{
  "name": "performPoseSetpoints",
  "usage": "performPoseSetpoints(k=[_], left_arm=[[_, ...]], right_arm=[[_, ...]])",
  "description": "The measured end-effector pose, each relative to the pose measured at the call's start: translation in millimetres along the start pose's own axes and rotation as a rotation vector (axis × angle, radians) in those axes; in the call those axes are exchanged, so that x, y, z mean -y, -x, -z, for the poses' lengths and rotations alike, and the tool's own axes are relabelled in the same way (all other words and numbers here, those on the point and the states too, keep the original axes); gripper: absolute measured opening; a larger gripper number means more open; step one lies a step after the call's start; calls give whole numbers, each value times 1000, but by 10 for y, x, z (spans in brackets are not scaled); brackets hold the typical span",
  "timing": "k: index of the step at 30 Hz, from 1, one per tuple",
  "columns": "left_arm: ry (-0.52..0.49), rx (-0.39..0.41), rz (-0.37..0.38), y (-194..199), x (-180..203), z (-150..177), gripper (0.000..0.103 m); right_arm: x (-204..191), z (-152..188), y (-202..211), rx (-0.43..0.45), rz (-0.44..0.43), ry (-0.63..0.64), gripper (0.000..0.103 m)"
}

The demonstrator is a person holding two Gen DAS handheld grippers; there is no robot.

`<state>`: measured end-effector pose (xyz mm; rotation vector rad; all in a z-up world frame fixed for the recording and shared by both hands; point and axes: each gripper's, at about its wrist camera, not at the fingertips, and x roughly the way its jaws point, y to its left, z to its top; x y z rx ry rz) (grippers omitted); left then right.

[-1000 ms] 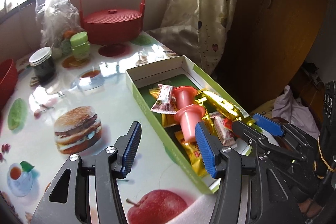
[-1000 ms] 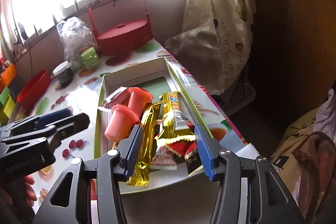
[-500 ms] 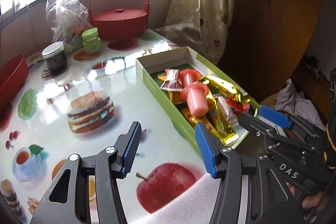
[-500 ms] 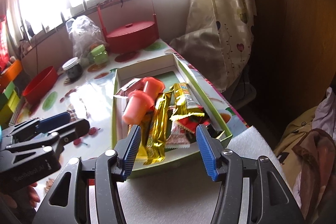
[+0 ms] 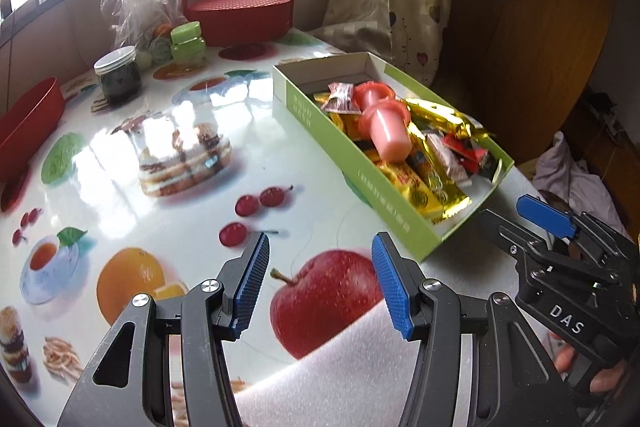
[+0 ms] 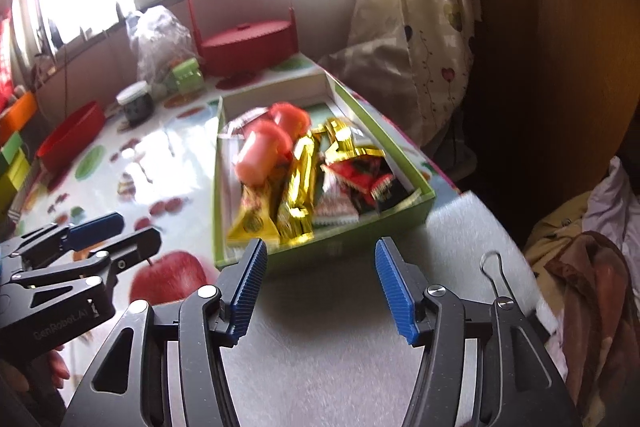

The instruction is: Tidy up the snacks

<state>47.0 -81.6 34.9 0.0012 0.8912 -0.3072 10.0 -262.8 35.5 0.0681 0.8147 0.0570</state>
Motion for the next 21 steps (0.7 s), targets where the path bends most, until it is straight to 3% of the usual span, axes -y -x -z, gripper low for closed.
performPoseSetpoints(k=[11, 18, 21], left_arm=[[8, -64, 10, -171, 30, 170, 55], [-2, -65, 6, -215, 61, 199, 56], [-7, -63, 14, -226, 77, 198, 61]], right_arm=[[-7, 247, -147, -80, 90, -1, 58], [0, 285, -152, -70, 100, -8, 59], [3, 285, -155, -64, 103, -13, 60]])
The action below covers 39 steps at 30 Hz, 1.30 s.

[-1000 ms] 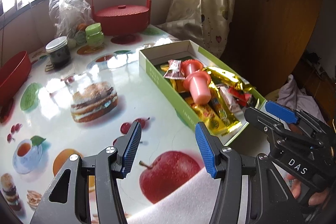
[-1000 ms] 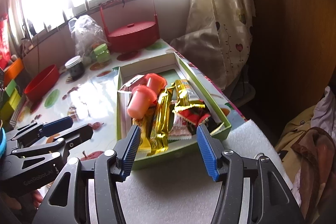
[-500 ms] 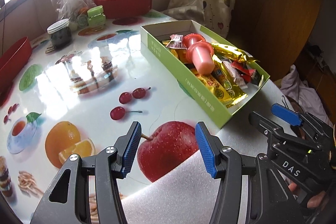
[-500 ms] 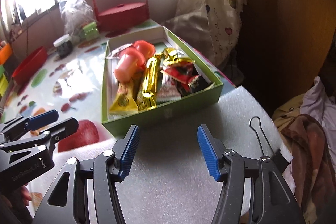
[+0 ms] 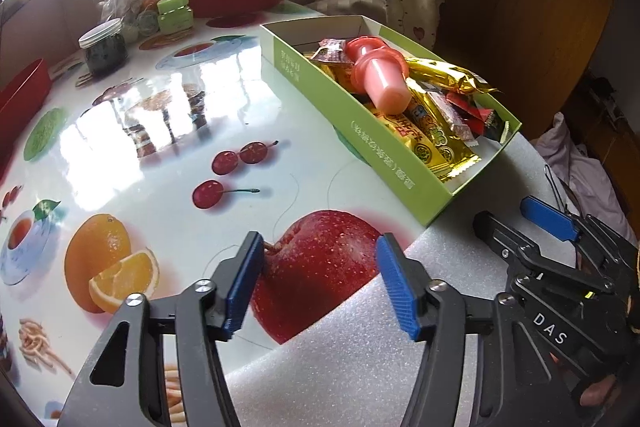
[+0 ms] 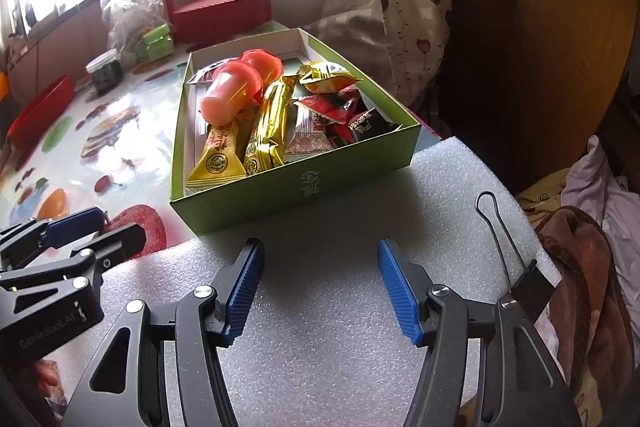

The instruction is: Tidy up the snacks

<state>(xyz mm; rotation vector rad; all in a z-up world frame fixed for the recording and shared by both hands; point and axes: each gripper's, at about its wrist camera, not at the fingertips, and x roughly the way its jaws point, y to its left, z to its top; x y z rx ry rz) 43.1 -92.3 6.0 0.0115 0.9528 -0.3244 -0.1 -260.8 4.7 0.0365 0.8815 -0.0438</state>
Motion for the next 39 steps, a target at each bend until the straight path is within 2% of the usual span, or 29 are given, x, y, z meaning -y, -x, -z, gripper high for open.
performPoseSetpoints(k=[6, 39], left_arm=[[-20, -3, -28, -10, 45, -3, 61], [-26, 8, -48, -10, 75, 7, 61]], right_arm=[[1, 26, 4, 18, 1, -14, 60], [3, 42, 7, 23, 3, -16, 60]])
